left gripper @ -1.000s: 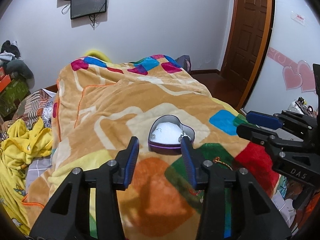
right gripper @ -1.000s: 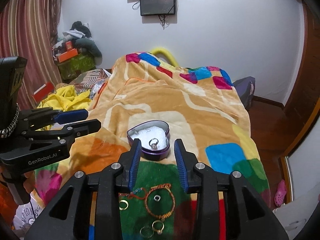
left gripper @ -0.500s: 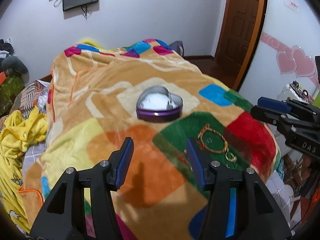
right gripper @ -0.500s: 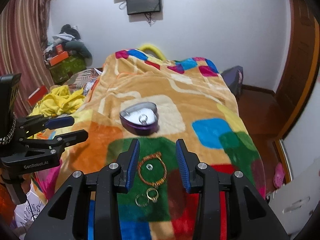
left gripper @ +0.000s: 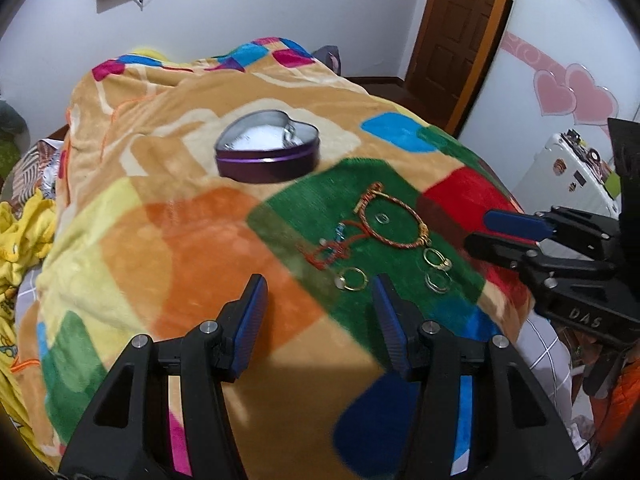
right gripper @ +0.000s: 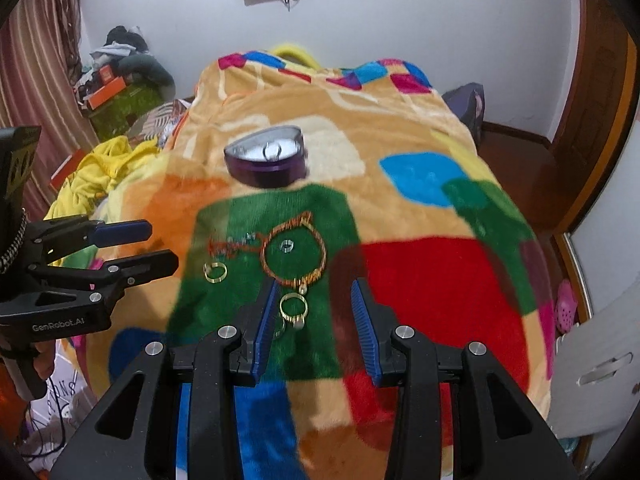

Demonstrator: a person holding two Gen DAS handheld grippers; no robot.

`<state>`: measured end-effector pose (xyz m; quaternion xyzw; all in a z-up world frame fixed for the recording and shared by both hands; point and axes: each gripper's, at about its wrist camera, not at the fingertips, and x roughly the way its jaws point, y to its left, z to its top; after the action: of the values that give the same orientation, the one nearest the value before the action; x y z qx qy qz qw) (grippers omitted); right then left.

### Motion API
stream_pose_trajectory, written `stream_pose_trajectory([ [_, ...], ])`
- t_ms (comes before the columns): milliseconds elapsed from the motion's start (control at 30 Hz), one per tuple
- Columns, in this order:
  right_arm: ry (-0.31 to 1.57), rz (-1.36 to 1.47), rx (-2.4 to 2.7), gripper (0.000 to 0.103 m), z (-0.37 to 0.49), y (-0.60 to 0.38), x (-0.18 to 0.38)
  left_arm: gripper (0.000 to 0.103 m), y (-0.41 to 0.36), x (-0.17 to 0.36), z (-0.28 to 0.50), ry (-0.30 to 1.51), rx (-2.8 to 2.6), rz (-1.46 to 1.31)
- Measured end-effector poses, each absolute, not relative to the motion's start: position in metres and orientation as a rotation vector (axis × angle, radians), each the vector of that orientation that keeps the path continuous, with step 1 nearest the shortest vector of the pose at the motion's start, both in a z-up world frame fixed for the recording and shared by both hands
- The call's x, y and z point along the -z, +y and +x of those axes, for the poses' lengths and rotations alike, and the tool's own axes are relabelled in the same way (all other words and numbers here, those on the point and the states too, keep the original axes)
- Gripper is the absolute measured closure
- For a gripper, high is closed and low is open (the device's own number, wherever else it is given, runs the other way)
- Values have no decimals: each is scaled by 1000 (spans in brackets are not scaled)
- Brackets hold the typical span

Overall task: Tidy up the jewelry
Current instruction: 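Move both open tools back over the jewelry on the blanket, then grasp the gold stone ring with the right tool while the left tool grasps a gold hoop earring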

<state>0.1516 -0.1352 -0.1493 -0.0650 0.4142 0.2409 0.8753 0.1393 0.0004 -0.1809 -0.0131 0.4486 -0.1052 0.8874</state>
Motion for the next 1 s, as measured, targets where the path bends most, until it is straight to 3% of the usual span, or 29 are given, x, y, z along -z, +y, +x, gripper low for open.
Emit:
stream_pose_trajectory([
  [267,923,-118,-489,69,150,-146,168,68,-12,196,140,978,275,-25],
  [633,947,-119,-570,74,151,-135,178,69,-12,208,154,1005,276,-68],
  [1000,937,-119,-606,86,155,-126,181,83,-13,212,159,996,257,-79],
])
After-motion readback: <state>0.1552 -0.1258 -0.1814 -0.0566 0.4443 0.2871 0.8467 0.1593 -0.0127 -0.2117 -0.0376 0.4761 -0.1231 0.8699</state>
